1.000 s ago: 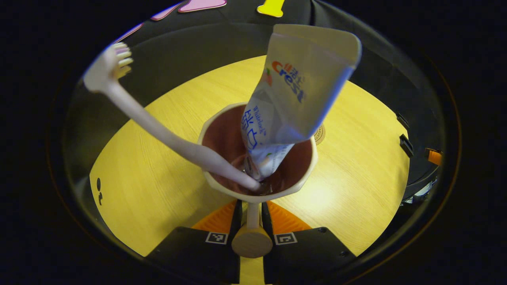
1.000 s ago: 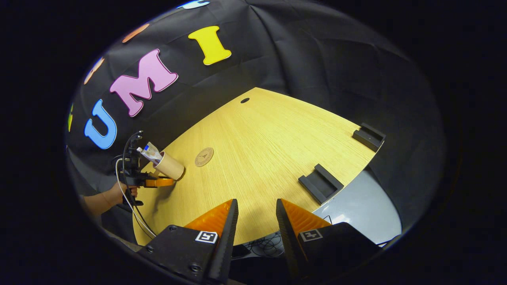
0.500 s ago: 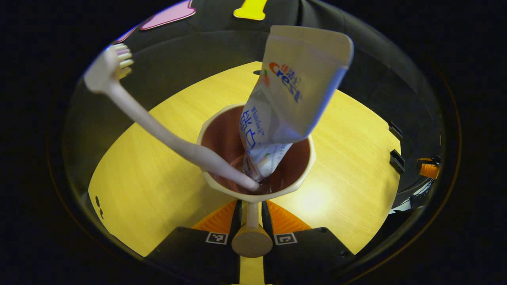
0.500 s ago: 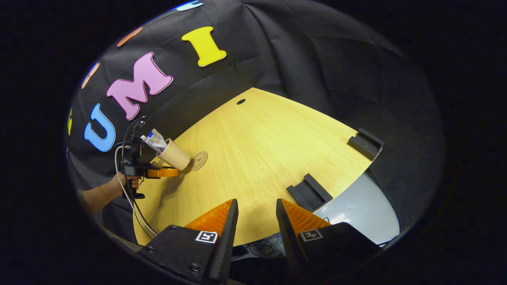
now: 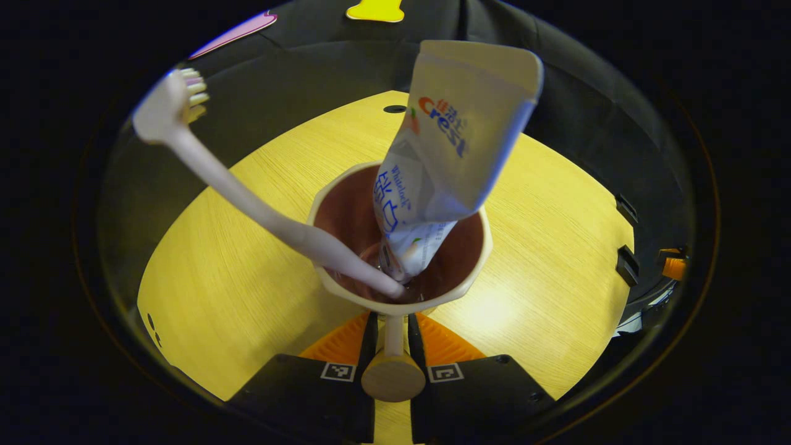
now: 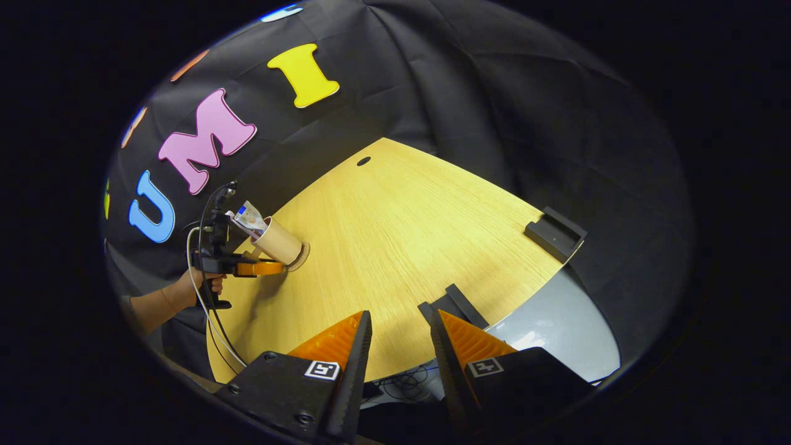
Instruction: Put the toothbrush and toothpaste on the desktop into the cup, then pick up the cup and place it on the coaster on the desktop.
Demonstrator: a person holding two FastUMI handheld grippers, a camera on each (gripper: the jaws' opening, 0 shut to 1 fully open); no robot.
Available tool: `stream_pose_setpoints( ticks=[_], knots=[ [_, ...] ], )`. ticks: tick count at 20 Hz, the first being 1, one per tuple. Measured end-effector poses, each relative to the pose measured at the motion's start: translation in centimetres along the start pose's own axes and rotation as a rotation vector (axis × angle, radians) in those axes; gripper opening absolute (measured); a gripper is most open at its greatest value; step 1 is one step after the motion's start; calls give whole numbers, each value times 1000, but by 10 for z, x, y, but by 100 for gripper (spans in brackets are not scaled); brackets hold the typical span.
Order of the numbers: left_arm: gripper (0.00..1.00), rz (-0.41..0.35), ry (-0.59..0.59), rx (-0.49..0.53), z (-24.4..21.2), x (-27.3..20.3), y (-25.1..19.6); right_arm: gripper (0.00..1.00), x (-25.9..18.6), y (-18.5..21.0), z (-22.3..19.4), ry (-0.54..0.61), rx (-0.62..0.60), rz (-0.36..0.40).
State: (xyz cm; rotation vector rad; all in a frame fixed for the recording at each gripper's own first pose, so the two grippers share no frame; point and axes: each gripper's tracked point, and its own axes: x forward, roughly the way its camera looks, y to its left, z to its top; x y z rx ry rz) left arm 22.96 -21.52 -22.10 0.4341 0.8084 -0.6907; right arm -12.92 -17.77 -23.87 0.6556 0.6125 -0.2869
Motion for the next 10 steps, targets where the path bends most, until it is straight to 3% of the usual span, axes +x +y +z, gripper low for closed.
stream_pose_setpoints(
  ticks=[1, 7, 10],
  knots=[
    [28, 5, 3, -3, -1, 3, 2, 60, 0, -1, 1, 1, -1, -1],
    [28, 4, 22, -20, -9, 13, -15, 60, 3, -10, 9, 3, -1, 1],
    [28, 6, 23, -37, -5, 11, -3, 60, 5, -10, 11, 3, -4, 6]
  ],
)
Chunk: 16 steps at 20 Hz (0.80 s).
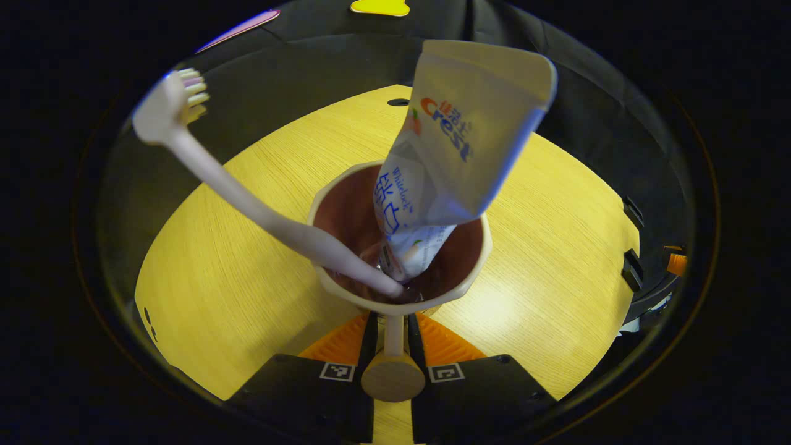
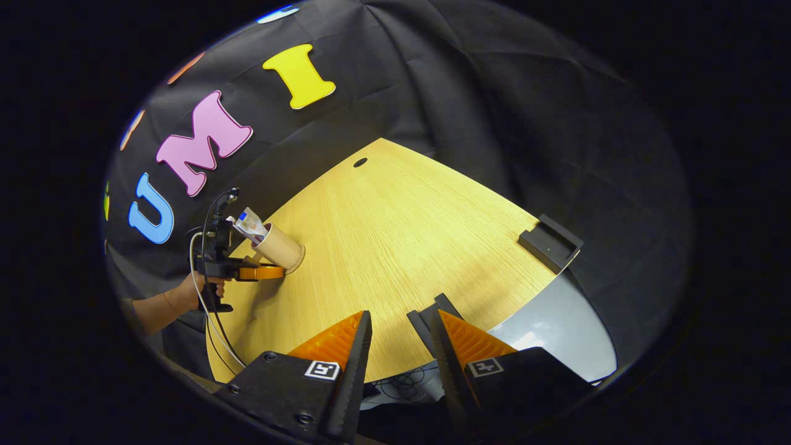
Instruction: Put the toothbrush and toothpaste on the desktop into the cup, then pick up the cup and place it on the coaster on the desktop.
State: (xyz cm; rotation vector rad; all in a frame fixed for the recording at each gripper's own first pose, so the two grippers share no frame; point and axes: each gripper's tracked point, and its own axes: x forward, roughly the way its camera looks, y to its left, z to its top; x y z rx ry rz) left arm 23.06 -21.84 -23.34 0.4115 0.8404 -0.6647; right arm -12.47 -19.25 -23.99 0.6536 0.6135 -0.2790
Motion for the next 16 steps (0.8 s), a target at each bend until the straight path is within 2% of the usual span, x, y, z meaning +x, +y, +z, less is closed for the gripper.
stream_pose_setpoints(
  ticks=[2, 3, 4, 5, 8, 9, 11, 16],
  knots=[
    [36, 12, -2, -9, -1, 0, -6, 60, 2, 0, 0, 3, -1, 4],
    [32, 35, -5, -5, -2, -1, 0, 60, 2, 1, 0, 3, -2, 5],
    [42, 57, -5, 0, -1, -2, 4, 60, 3, 1, -1, 4, -1, 7],
    [58, 71, -5, 3, -3, -4, 7, 60, 3, 2, -1, 4, -2, 8],
    [76, 87, -25, -16, 2, -10, 8, 60, 3, 3, 0, 2, -4, 13],
    [84, 95, -32, -23, 3, -14, 9, 60, 3, 4, 0, 0, -5, 14],
    [91, 96, -42, -32, 2, -19, 5, 60, 4, 9, 2, -3, -10, 20],
    [93, 116, -133, -43, -7, -70, 1, 60, 14, 32, 9, -7, -65, 51]
  ],
)
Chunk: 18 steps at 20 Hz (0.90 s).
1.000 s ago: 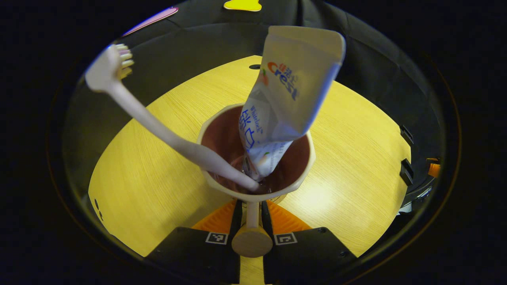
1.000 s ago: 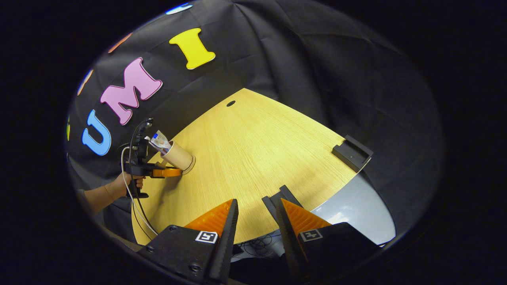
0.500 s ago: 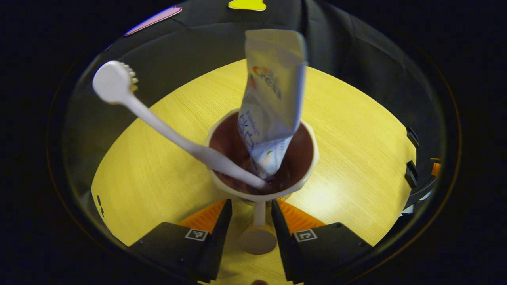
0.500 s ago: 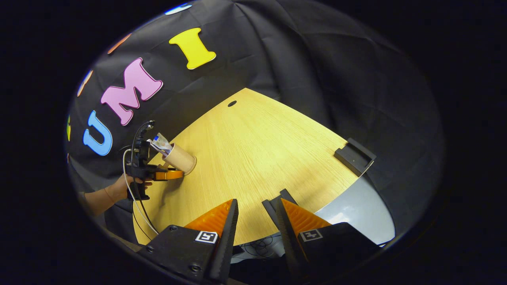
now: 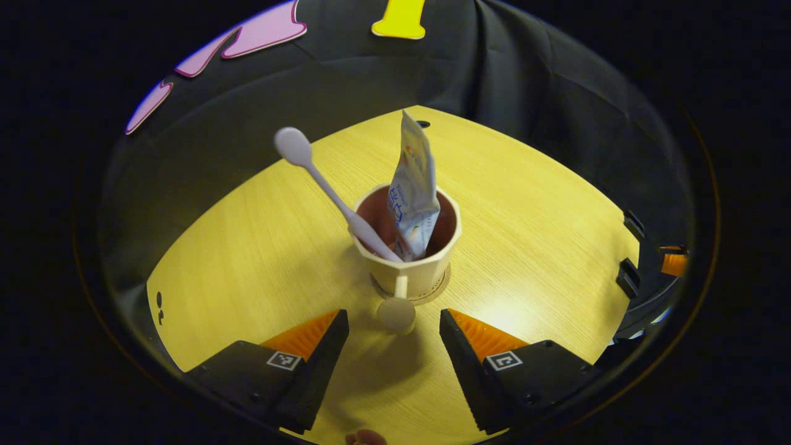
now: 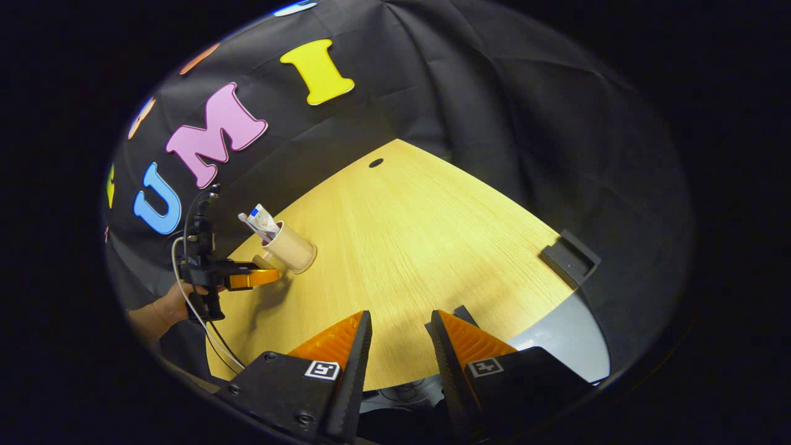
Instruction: Put the toothbrush and toothpaste on the desktop into the cup, then pick up the cup and place it on the coaster on the desktop.
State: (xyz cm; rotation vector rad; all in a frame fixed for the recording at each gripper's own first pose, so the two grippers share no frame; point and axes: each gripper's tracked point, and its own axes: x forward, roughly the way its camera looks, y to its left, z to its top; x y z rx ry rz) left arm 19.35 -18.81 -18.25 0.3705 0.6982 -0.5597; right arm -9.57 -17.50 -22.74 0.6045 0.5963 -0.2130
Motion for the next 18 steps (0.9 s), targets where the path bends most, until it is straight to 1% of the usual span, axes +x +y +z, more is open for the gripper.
stream_pose_setpoints(
  ticks=[3, 4, 5, 6, 7, 8, 9, 12, 14, 17, 18],
  knots=[
    [93, 19, -75, -15, 2, -37, 3, 60, 11, 25, 8, -2, -32, 39],
    [93, 25, -96, -25, 1, -50, 6, 50, 15, 34, 9, 0, -48, 54],
    [93, 32, -117, -40, -2, -64, 8, 60, 18, 45, 9, 4, -68, 71],
    [93, 42, -139, -57, -3, -77, 12, 50, 22, 55, 8, 10, -89, 87],
    [93, 60, -162, -77, -7, -92, 18, 60, 26, 66, 6, 18, -113, 105],
    [93, 80, -185, -104, -10, -106, 25, 52, 28, 77, 5, 25, -133, 123],
    [93, 93, -205, -134, -14, -120, 31, 62, 30, 89, 4, 31, -148, 145],
    [93, 122, -287, -233, -29, -156, 46, 66, 35, 124, 1, 39, -199, 197],
    [93, 126, -327, -307, -42, -176, 53, 69, 36, 150, 2, 37, -249, 229],
    [93, 153, -345, -388, -66, -197, 62, 75, 34, 183, 2, 32, -312, 282],
    [92, 160, -348, -403, -73, -201, 64, 79, 34, 194, 2, 29, -326, 299]
  ],
)
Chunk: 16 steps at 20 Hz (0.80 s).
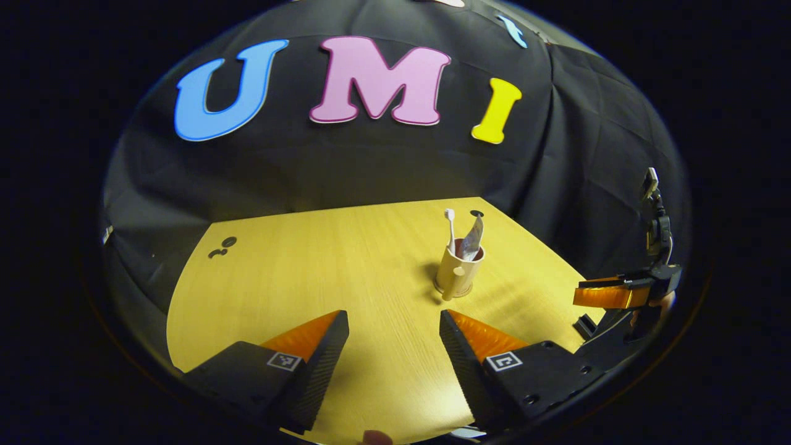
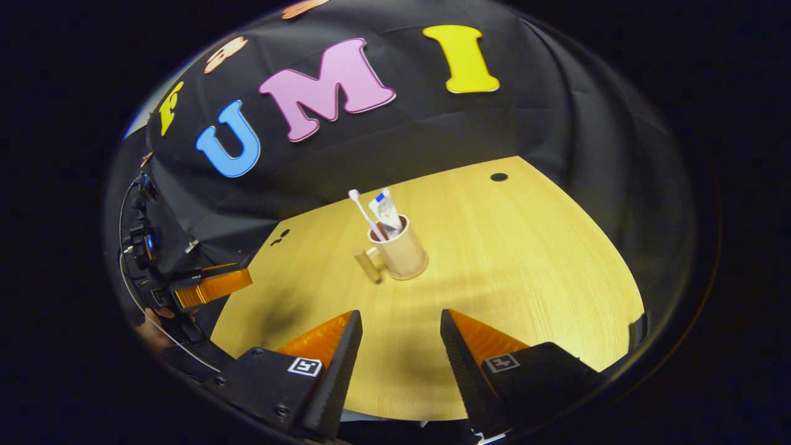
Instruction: Put the toothbrush and toothpaste on the desktop into the cup, then pick up the cup and place it on the coaster on the desktop.
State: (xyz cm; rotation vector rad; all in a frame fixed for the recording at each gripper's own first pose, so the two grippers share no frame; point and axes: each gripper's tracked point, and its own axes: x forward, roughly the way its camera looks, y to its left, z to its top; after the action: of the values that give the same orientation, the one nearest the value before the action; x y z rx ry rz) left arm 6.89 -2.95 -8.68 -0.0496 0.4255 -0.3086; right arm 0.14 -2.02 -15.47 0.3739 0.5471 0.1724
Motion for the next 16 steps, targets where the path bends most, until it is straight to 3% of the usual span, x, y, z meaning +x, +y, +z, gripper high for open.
stream_pose_setpoints(
  ticks=[1, 2, 5, 16],
  knots=[
    [92, 10, 0, -12, -4, -5, 4, 72, 2, 10, 4, -3, -12, 15],
    [91, 19, -3, -23, -6, -12, 7, 86, 4, 19, 5, -6, -22, 29],
    [91, 25, -14, -45, -10, -24, 13, 95, 8, 42, 10, -16, -56, 54],
    [91, 25, -17, -53, -18, -40, 17, 98, 7, 78, 9, -31, -124, 85]
  ],
)
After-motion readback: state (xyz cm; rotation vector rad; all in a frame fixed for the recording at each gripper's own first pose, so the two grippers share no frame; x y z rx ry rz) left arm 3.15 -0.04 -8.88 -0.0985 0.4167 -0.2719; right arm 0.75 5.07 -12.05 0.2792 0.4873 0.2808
